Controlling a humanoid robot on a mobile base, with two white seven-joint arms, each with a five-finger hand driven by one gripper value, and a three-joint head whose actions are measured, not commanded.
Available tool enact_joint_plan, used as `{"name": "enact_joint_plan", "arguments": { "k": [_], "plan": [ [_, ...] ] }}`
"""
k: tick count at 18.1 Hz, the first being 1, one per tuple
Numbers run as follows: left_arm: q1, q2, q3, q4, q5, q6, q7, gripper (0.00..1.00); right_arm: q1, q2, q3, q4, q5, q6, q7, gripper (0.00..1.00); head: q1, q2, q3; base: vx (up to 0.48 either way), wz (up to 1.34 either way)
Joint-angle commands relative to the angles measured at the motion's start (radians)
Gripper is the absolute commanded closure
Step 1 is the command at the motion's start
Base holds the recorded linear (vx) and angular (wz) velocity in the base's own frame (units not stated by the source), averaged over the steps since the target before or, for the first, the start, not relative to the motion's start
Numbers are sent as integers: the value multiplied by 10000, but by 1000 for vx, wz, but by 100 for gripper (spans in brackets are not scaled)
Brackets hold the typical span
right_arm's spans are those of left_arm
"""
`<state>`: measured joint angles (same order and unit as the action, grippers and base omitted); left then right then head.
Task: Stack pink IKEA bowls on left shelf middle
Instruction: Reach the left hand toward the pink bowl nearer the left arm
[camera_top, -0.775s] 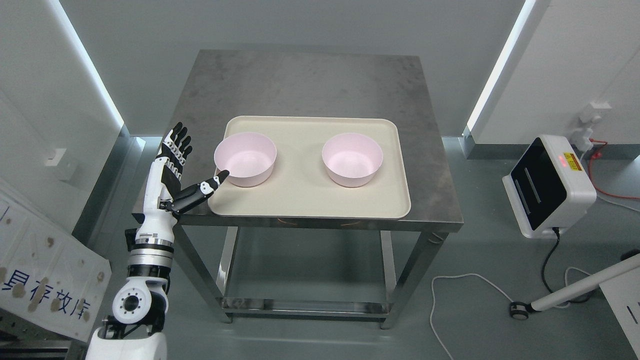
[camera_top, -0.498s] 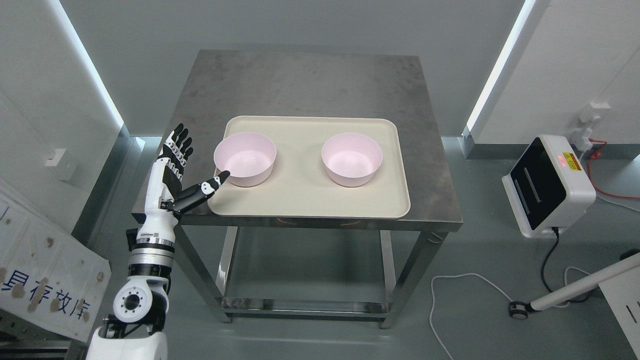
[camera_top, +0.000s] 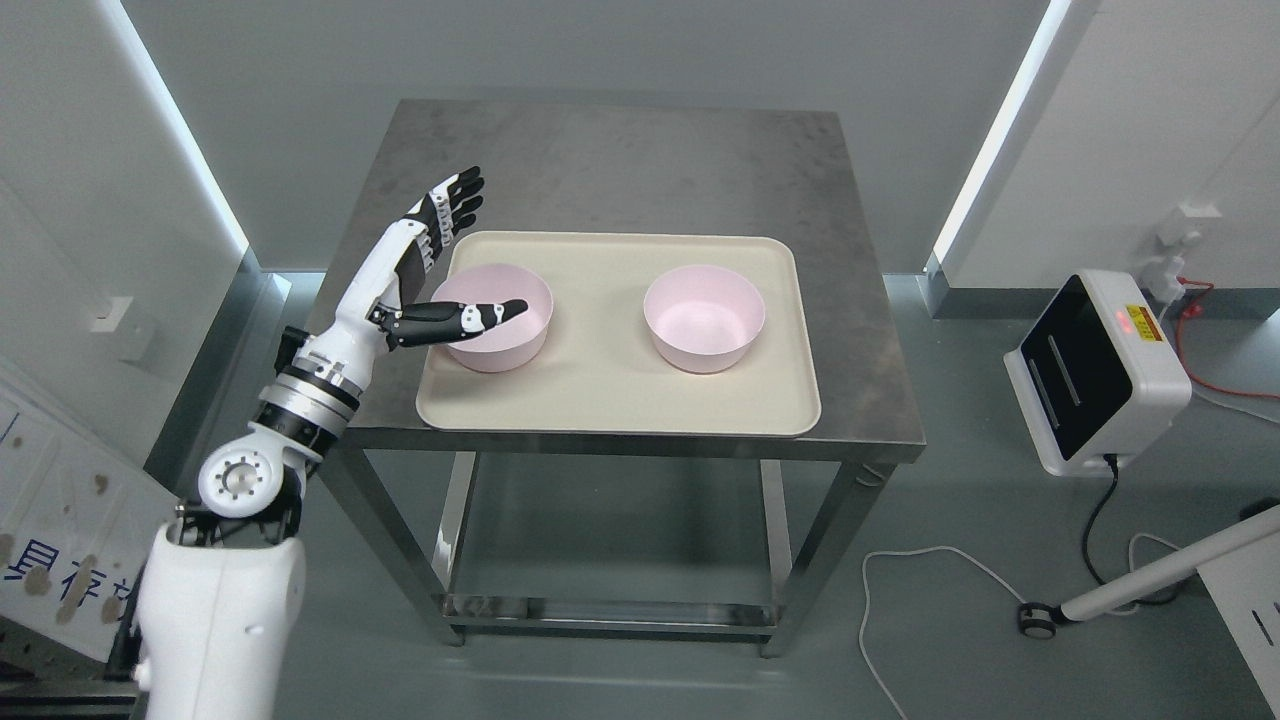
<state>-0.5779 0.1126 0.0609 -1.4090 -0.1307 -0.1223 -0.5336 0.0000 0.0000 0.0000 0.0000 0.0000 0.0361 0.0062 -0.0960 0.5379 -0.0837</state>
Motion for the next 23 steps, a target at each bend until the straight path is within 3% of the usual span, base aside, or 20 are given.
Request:
{"name": "enact_joint_plan", "arguments": {
  "k": [1,4,9,15,21,23],
  "plan": [
    [-2441,1650,-790,3136,-3459,-65,-1457,0,16,-175,-107,-337,0,-8,-1,0,0,0,0,0,0],
    [-2949,1620,-1848,3519,-4336,-4,-1628,2,16,-175,-107,-337,0,-8,-1,0,0,0,0,0,0],
    [-3149,1497,-2250,4502,-4461,12,-1997,11,16,-175,-107,-337,0,-8,-1,0,0,0,0,0,0],
    [-3149,1390,-2266,4503,-4461,12,-2012,23,16,-175,-107,-337,0,-8,-1,0,0,0,0,0,2],
    [-3134,869,-2113,4502,-4446,-4,-2012,44,16,-175,-107,-337,0,-8,-1,0,0,0,0,-2,-5],
    [-3240,639,-1701,4502,-4384,-4,-1905,39,16,-175,-107,-337,0,-8,-1,0,0,0,0,1,7]
  ]
}}
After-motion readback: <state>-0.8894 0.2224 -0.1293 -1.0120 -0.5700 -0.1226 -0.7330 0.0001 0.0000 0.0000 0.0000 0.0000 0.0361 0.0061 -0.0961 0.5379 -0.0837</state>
